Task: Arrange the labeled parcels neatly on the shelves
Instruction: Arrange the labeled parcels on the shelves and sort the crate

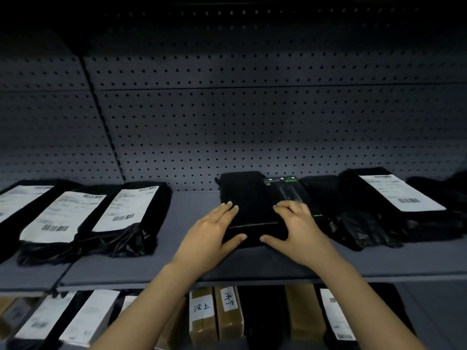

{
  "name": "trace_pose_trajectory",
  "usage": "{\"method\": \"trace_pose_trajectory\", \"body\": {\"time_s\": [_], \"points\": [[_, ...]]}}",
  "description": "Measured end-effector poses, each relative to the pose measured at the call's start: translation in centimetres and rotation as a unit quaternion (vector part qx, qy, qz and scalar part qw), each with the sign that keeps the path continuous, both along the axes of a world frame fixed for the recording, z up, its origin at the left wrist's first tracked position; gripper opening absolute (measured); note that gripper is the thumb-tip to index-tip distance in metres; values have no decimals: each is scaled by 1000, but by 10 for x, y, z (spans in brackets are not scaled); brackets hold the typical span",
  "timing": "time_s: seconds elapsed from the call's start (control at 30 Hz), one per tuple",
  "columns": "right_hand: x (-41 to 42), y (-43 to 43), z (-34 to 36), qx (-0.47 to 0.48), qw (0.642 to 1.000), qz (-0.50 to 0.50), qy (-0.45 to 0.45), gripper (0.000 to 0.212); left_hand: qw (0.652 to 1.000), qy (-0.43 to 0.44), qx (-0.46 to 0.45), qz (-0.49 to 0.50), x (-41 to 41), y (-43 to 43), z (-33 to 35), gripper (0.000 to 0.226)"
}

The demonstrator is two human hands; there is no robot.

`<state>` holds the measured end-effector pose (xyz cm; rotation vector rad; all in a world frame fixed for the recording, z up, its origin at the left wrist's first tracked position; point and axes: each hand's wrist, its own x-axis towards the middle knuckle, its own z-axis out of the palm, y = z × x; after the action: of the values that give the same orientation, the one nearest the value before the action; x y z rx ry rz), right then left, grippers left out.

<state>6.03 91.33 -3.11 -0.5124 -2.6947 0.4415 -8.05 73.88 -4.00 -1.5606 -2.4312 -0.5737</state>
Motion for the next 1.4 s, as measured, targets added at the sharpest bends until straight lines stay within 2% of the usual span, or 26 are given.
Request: {"method": "trace_pose_trajectory", "body": {"time_s": [0.43,0.6,0.77,0.87,0.97,1.1,1.2,1.3,1.4], "points": [[-40,-28,10,-142,970,100,169,64,986,-142,72,50,-21,-39,-6,72],[-50,-32,13,-140,963,144,179,57,980,-119,158,-28,-20,-44,16,72],[-56,-37,11,-197,953,157,170,63,988,-69,125,-53,-24,-35,36,56],[-57,-41,10,-229,959,120,115,74,991,-45,121,-34,-31,-36,28,59],[-59,-47,6,-245,963,100,46,74,992,-38,118,-6,-34,-47,24,66],[-69,-59,-2,-250,964,93,-2,74,990,-58,128,17,-39,-62,24,66],[-74,-69,-2,-344,933,104,14,68,982,-89,160,41,-41,-73,23,65],[-78,-76,-2,-411,901,109,80,57,977,-100,176,63,-40,-82,20,63],[-75,-75,-3,-372,917,92,114,47,971,-123,185,89,-33,-84,12,62]]}}
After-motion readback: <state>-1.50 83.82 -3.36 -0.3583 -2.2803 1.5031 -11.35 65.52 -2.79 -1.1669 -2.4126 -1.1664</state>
